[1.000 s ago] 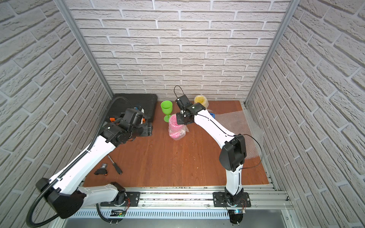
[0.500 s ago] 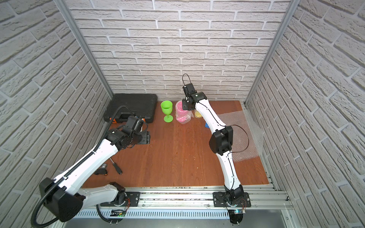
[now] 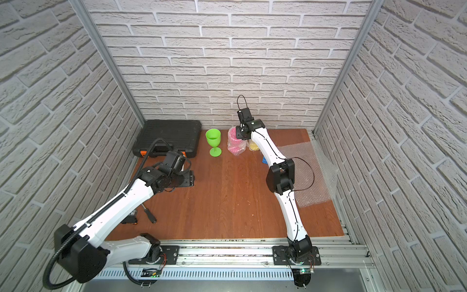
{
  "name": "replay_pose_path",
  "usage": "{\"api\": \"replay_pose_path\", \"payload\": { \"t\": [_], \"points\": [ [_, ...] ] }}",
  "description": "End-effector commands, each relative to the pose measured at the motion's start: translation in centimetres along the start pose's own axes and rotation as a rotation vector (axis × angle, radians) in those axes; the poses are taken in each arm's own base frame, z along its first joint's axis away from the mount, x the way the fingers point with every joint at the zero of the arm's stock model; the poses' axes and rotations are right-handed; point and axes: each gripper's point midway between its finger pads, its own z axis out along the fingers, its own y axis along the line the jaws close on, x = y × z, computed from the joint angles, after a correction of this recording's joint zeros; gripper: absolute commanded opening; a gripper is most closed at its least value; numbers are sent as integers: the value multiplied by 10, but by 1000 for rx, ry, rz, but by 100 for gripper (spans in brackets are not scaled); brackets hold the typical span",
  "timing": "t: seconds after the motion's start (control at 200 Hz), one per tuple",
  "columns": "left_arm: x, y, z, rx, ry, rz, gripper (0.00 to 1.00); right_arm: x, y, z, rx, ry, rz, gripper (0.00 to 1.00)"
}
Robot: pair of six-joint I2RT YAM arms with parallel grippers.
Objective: Wrap wine glasses in bubble wrap
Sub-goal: Place the bubble wrap at the center of the board.
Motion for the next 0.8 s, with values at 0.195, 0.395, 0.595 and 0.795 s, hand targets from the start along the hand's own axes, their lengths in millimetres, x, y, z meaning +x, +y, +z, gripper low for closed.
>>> {"api": "replay_pose_path", "payload": {
  "t": [0.195, 0.395, 0.595, 0.795],
  "points": [
    [-3, 4, -8, -4, -30, -20, 74, -58, 2, -50, -6, -207, 7, 30],
    [-5, 8, -14, -18, -45, -4, 74, -79, 3, -85, -26, -284, 20, 31],
    [-15, 17, -22, -56, -72, 48, 74, -75, -12, -111, 11, -257, -15, 30],
    [-36, 31, -25, -143, -128, 108, 75, -39, -63, -122, 60, -152, 4, 31]
  ]
}}
